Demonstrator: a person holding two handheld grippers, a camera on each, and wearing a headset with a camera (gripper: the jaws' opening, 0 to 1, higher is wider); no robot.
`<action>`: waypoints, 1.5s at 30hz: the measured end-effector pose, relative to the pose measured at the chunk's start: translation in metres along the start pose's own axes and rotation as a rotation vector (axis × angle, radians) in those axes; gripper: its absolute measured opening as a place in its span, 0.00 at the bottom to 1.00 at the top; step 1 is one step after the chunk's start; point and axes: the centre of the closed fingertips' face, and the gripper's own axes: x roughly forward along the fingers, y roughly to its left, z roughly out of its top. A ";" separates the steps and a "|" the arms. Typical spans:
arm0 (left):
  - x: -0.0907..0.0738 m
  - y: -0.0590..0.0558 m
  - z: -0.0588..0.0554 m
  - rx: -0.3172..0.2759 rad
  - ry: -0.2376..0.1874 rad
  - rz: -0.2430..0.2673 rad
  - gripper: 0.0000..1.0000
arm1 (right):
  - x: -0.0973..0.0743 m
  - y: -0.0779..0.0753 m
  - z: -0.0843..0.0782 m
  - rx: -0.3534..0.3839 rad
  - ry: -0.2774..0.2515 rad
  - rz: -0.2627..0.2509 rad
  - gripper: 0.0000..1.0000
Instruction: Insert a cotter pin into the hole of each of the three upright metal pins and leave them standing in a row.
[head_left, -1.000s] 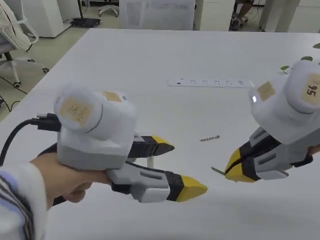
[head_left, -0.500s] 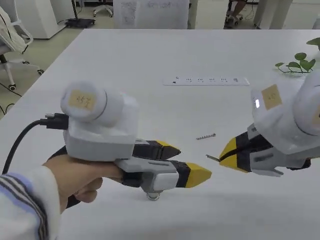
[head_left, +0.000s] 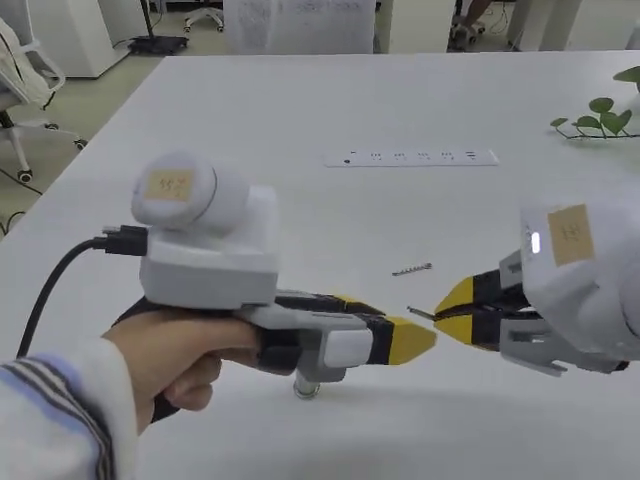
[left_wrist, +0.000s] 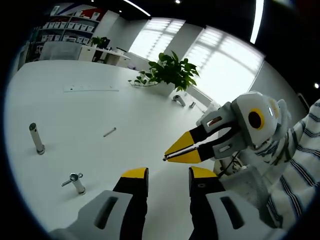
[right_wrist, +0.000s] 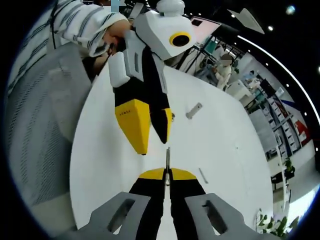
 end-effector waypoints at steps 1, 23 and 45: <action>0.000 -0.002 -0.002 -0.006 0.009 -0.008 0.29 | 0.000 0.000 0.000 -0.002 -0.003 -0.007 0.03; 0.008 -0.019 -0.005 -0.100 -0.009 -0.076 0.18 | -0.004 0.017 0.002 -0.059 -0.026 -0.105 0.03; 0.013 -0.023 -0.005 -0.172 -0.033 -0.104 0.17 | -0.007 0.016 0.001 -0.081 -0.027 -0.140 0.03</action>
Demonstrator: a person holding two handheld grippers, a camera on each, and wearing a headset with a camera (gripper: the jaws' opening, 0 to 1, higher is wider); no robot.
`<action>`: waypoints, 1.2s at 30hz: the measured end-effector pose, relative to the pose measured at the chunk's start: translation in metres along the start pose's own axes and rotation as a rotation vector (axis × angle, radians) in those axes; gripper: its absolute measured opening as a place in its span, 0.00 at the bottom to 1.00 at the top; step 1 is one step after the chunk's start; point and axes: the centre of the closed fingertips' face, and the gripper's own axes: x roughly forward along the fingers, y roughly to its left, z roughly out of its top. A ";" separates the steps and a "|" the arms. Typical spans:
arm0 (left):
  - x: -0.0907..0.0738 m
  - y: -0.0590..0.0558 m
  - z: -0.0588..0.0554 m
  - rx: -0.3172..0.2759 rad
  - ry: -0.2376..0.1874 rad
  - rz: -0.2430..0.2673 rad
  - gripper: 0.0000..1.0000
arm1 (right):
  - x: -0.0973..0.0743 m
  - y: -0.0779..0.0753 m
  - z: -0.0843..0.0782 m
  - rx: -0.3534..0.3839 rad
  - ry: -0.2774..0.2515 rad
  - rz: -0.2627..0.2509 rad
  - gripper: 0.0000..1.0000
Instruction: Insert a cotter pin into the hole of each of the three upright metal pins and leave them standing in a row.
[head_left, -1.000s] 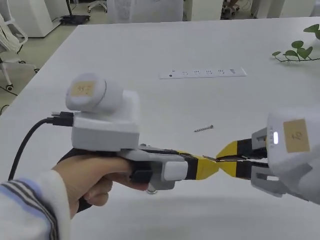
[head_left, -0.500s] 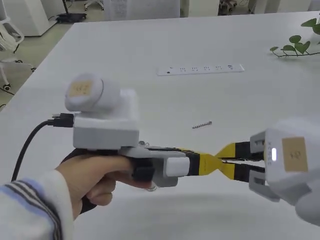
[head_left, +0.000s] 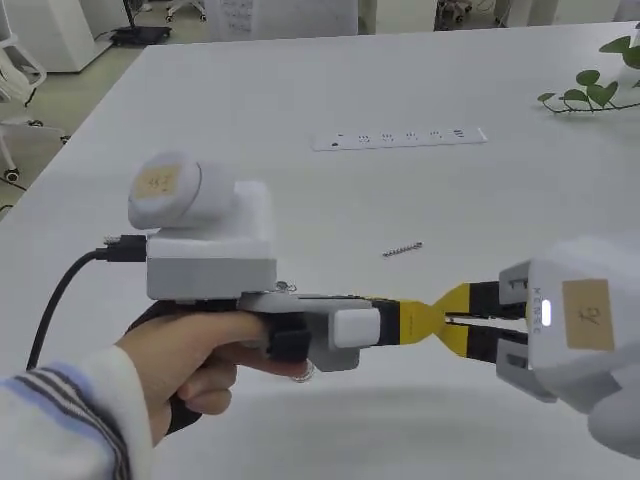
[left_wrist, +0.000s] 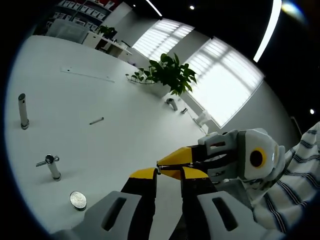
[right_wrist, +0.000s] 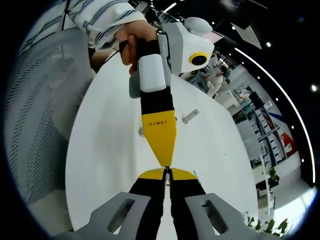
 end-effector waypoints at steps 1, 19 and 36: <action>0.000 0.000 0.000 -0.007 0.000 -0.002 0.17 | 0.000 -0.001 0.000 -0.006 0.002 -0.003 0.03; 0.000 0.004 0.006 -0.009 -0.028 0.011 0.08 | -0.002 -0.006 0.000 -0.028 0.010 -0.017 0.03; -0.005 0.011 0.008 0.028 -0.040 0.034 0.02 | 0.000 -0.007 0.004 -0.021 -0.002 -0.014 0.03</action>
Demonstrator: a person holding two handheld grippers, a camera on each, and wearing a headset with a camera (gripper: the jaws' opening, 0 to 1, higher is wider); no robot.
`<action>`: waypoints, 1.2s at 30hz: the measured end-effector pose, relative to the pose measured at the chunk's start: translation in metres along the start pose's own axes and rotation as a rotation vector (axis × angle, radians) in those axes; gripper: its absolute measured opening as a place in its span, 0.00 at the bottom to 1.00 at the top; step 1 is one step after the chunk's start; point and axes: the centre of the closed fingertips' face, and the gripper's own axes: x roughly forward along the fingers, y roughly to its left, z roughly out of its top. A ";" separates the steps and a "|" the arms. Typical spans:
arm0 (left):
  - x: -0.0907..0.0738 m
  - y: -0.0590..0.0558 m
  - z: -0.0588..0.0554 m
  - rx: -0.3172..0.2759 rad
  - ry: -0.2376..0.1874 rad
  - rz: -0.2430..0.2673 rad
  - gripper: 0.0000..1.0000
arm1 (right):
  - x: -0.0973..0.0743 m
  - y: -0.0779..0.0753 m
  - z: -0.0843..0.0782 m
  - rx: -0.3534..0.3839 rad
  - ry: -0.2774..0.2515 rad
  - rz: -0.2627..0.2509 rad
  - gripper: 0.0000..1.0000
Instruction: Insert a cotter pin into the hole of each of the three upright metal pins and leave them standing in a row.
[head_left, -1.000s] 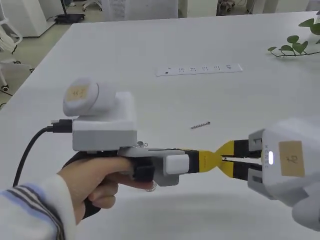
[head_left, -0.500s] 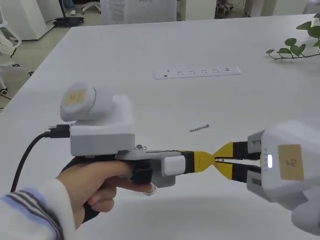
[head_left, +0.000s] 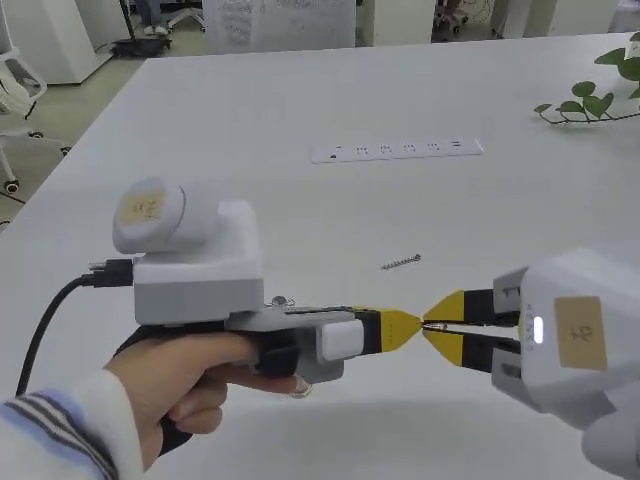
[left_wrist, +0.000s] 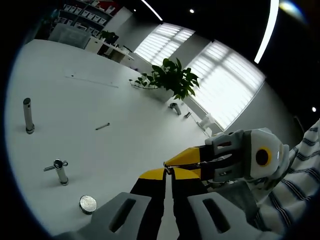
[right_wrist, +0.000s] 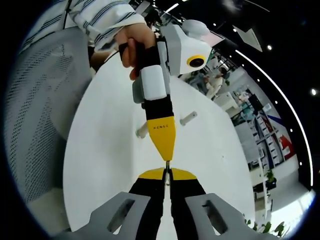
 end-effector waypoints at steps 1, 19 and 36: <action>-0.001 0.001 0.000 0.008 0.002 0.003 0.02 | 0.000 0.000 0.000 0.001 -0.001 0.001 0.03; -0.002 0.002 0.004 0.119 -0.020 0.015 0.01 | 0.000 -0.003 0.002 0.008 -0.001 -0.017 0.03; -0.001 0.005 0.004 0.145 -0.022 0.031 0.00 | -0.001 -0.008 0.003 0.010 -0.016 -0.036 0.10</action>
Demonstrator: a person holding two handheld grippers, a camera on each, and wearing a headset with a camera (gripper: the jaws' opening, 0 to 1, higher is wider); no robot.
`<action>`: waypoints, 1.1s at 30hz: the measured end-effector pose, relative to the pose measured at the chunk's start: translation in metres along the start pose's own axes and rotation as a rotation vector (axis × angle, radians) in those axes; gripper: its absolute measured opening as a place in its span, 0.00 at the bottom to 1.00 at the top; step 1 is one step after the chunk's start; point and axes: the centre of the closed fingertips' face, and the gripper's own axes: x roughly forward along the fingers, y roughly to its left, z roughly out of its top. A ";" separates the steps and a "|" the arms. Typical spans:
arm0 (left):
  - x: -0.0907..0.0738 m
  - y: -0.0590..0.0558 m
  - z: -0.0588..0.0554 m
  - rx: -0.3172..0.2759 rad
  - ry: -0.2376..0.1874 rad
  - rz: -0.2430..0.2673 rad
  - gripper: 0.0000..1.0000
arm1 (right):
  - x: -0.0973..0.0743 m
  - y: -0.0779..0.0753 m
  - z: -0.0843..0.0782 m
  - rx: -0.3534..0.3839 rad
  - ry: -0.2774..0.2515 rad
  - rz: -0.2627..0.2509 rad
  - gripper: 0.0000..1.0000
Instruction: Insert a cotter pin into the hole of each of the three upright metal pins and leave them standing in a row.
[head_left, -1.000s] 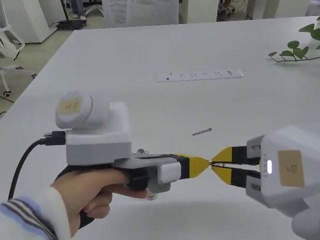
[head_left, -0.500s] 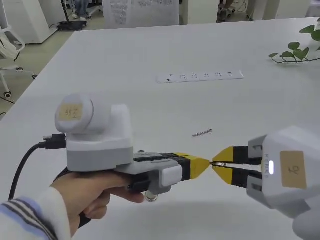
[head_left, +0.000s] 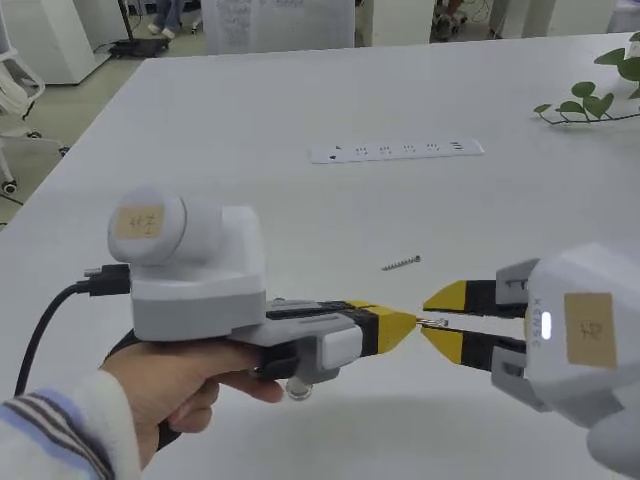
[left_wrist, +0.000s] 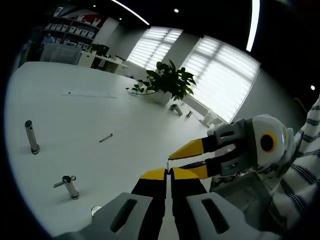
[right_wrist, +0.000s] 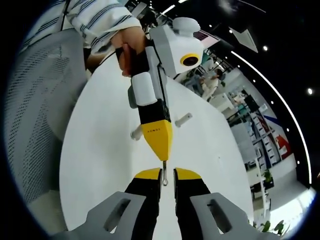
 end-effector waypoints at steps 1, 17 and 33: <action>0.000 0.000 0.000 -0.001 0.000 0.000 0.00 | 0.000 0.001 0.000 0.009 -0.003 0.007 0.10; -0.012 0.000 0.007 0.132 -0.023 -0.017 0.00 | -0.008 0.008 -0.010 0.257 -0.028 0.105 0.17; -0.020 -0.037 0.002 0.387 -0.005 -0.189 0.00 | -0.017 0.034 -0.011 0.614 -0.116 0.417 0.18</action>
